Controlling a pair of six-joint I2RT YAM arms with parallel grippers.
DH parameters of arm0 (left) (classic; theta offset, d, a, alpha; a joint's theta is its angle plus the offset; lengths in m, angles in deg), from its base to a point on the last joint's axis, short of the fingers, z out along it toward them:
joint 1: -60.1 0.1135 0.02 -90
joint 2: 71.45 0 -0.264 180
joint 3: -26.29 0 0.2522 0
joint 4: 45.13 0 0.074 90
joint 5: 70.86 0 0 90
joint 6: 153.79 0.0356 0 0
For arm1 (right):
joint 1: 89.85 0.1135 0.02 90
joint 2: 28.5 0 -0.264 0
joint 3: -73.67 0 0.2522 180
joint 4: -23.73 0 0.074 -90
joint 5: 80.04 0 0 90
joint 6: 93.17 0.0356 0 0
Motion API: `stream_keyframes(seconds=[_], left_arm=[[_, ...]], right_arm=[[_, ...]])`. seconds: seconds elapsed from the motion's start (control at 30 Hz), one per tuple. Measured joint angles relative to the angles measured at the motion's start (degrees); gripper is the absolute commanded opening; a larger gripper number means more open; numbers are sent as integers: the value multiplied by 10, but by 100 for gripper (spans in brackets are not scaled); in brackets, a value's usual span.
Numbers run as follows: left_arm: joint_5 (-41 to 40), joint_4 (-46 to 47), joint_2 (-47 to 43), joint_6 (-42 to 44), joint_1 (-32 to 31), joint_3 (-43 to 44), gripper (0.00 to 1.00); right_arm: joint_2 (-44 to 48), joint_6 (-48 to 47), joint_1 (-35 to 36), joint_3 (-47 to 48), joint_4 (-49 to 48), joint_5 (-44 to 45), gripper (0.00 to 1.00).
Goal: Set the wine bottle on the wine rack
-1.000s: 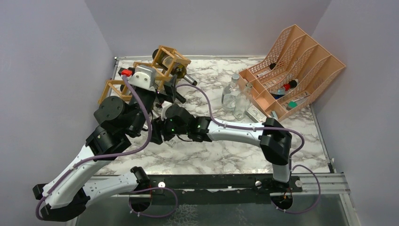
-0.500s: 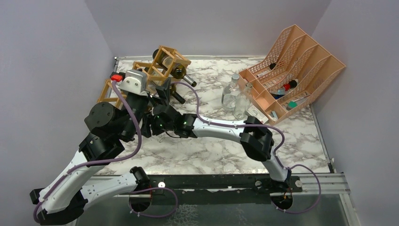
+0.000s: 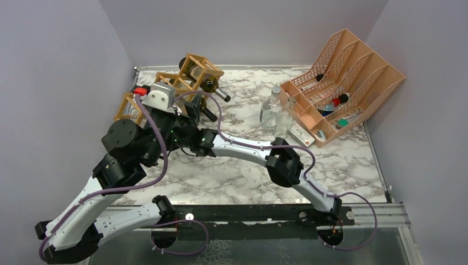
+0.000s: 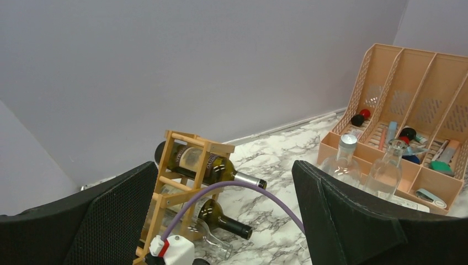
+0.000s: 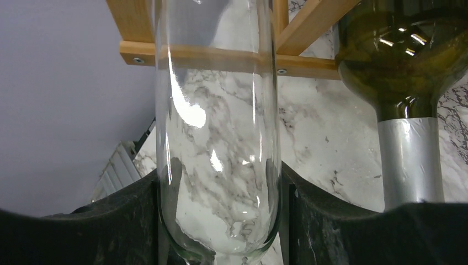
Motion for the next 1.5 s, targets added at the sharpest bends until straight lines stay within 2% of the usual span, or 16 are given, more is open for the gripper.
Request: stream_keyframes(seconds=[0.17, 0.53, 0.97, 1.23, 1.5], left_arm=[[0, -10, 0, -3, 0, 0, 99], [0, -12, -3, -7, 0, 0, 99], [0, -13, -3, -15, 0, 0, 99], [0, -14, -3, -16, 0, 0, 99], [0, -14, -3, -17, 0, -3, 99]], right_arm=[[-37, -1, 0, 47, 16, 14, 19], [-89, -29, -8, 104, -3, 21, 32], [-97, -82, -11, 104, -40, 26, 63], [-97, -104, -11, 92, -89, 32, 71], [-97, -116, -15, 92, -118, 34, 70]])
